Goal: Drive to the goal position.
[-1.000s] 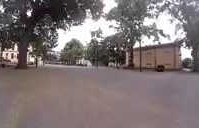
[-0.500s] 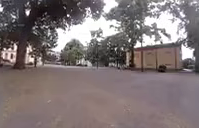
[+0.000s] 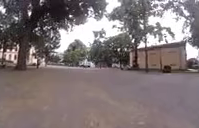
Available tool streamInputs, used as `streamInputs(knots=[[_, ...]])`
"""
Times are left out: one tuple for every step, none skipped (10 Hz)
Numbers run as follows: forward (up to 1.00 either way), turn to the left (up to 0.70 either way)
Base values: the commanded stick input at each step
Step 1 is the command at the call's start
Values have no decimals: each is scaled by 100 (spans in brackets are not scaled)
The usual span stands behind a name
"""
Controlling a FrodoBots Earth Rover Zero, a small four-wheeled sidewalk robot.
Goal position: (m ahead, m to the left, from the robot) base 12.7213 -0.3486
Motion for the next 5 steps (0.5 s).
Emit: streamInputs(knots=[[60, 0], [60, 0], [60, 0], [60, 0], [60, 0]])
